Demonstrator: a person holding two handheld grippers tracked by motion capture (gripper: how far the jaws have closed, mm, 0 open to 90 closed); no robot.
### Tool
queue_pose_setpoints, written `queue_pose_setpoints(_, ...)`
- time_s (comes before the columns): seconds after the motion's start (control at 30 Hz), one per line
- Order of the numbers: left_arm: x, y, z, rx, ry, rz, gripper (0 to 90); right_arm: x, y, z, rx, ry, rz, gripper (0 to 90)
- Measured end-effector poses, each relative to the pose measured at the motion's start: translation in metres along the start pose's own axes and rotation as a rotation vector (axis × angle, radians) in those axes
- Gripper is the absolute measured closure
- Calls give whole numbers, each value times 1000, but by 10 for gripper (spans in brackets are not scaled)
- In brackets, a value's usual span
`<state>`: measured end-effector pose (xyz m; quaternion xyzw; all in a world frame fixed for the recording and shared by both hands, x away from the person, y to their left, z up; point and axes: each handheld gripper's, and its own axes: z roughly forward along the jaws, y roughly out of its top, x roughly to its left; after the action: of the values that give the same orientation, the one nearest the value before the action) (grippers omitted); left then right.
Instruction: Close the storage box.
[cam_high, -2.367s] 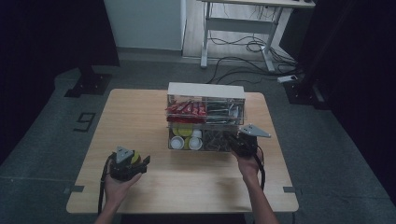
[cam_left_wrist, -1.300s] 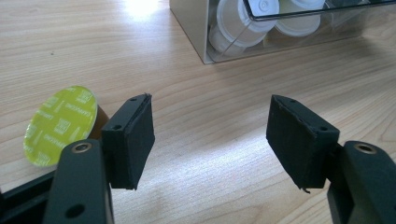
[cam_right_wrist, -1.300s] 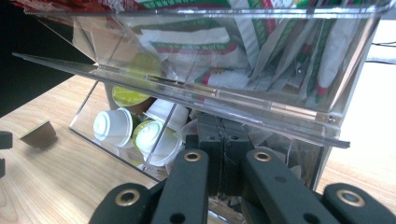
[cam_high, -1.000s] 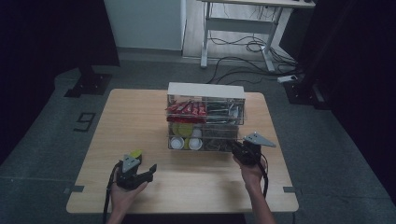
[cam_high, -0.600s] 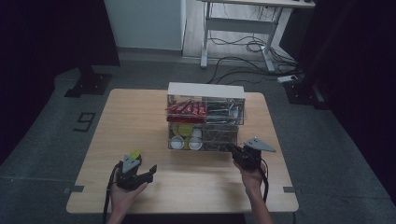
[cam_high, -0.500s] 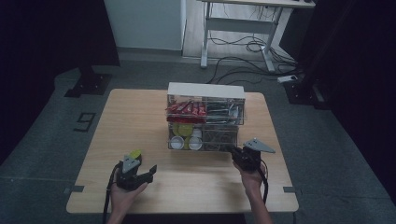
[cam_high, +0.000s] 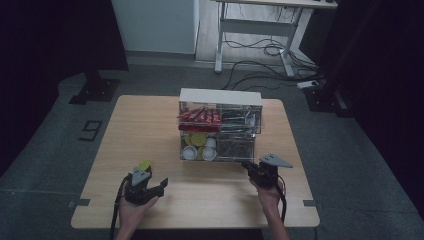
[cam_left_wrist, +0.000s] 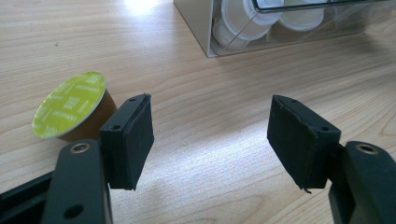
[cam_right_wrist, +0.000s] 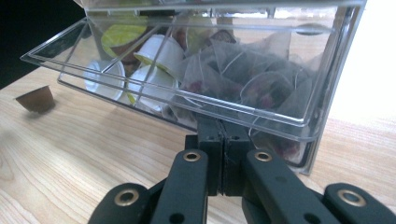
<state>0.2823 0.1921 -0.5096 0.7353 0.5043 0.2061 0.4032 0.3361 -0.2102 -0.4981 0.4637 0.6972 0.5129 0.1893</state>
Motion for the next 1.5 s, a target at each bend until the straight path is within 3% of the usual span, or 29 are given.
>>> queue_pose_setpoints(0.47,1,-2,2,11,-5,-5,314,-7,-16,5,51,-13,14,880)
queue_pose_setpoints(1.03,0,-3,2,15,-4,-1,314,-5,-21,3,50,-5,13,840)
queue_pose_setpoints(1.3,0,-4,1,12,2,0,315,0,-19,-5,20,-12,-22,585)
queue_pose_setpoints(1.5,-1,-6,2,21,-1,7,316,2,-19,-16,9,-33,-60,465)
